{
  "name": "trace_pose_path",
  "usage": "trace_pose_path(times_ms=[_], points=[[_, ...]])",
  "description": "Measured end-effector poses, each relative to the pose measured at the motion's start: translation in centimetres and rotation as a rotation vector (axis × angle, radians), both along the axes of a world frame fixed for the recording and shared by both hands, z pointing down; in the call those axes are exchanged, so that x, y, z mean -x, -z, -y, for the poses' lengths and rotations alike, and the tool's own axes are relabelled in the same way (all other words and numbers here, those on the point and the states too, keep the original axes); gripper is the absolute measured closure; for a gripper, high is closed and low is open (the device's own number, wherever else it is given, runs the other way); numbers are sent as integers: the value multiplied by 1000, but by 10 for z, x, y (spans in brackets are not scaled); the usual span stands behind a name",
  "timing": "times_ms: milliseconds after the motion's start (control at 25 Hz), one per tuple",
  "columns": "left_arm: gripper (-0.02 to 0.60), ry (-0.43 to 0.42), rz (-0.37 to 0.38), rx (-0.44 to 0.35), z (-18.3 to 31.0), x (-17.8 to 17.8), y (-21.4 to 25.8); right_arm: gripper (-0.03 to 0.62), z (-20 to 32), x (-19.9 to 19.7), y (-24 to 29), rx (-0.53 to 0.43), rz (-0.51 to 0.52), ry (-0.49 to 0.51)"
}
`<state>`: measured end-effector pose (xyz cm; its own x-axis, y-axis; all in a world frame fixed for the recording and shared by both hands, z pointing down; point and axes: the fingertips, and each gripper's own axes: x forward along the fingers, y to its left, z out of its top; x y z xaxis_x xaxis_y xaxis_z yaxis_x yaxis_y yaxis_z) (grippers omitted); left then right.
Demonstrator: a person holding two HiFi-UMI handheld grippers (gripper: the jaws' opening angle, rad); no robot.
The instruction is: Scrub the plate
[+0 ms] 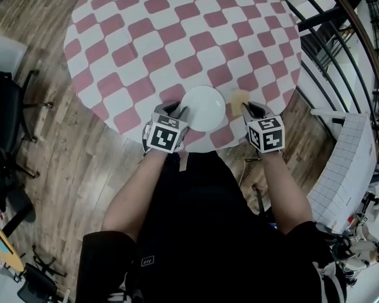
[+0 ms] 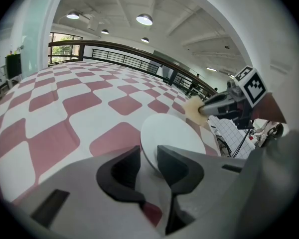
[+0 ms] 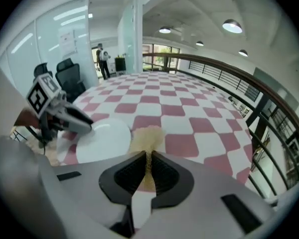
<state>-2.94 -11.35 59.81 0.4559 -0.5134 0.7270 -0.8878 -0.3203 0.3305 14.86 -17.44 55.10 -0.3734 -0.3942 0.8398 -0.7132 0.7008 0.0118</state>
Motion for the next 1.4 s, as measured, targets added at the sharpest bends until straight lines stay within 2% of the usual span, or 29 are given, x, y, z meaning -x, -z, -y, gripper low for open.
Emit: trace_pose_path(times_ms=[160, 280, 440, 720, 920, 1160, 1280, 1400], points=[[469, 4, 0, -11, 0, 1, 1, 554, -7, 65, 18, 10, 162, 84], [472, 2, -3, -21, -1, 0, 3, 554, -25, 108, 1, 80, 188, 171], [477, -5, 4, -31, -2, -2, 3, 554, -44, 141, -30, 136, 122, 278], [477, -11, 11, -14, -1, -2, 1, 554, -35, 141, -41, 31, -61, 429], [477, -10, 8, -17, -2, -2, 0, 554, -25, 126, -42, 23, -65, 388], [477, -7, 2, -11, -2, -1, 0, 554, -5, 74, -37, -10, -121, 282], [477, -4, 2, -7, -3, -2, 0, 554, 9, 35, -36, -14, -154, 154], [483, -11, 14, -8, -3, -3, -1, 554, 17, 14, -26, 15, -41, -14]])
